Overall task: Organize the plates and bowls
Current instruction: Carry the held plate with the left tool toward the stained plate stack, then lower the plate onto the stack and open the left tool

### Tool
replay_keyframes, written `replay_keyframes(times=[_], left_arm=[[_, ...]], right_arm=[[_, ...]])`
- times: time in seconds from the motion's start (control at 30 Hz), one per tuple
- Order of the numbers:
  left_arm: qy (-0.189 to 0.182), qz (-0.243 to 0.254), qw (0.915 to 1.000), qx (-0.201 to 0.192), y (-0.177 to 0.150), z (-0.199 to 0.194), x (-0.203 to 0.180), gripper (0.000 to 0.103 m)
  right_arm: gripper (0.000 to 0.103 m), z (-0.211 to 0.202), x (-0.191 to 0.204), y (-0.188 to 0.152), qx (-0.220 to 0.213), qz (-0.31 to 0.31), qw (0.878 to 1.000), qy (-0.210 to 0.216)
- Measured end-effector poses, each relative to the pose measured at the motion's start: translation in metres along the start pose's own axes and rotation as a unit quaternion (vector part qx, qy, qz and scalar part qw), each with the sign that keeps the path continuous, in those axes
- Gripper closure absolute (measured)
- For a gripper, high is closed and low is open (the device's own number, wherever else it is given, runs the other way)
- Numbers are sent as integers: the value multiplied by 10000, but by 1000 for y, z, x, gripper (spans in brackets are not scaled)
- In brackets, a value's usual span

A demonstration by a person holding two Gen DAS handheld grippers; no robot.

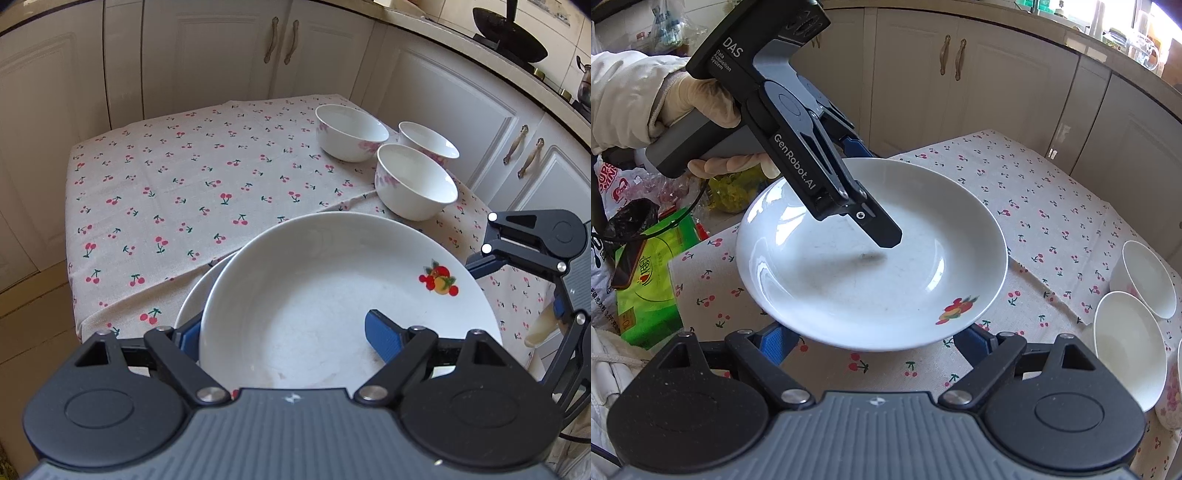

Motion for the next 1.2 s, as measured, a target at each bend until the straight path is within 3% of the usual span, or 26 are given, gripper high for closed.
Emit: replay_keyframes(times=[0.67, 1.2], left_arm=[[-4, 69, 9989, 459, -2, 14, 0, 17], [192, 463, 9954, 816, 6, 15, -3, 17]], right_arm=[[10, 4, 4, -3, 194, 130, 9997, -37], [10, -3, 6, -3, 127, 214, 9997, 38]])
Point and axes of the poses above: each gripper's, at about its wrist camera, not at the fingertips, and z roughly the way its jaws point, x to its left, y to its top, the point moved 1 cm from there along z, roughly the way its jaws point, and after that the axes turned 1 degree about y, right-handed, at the moved point
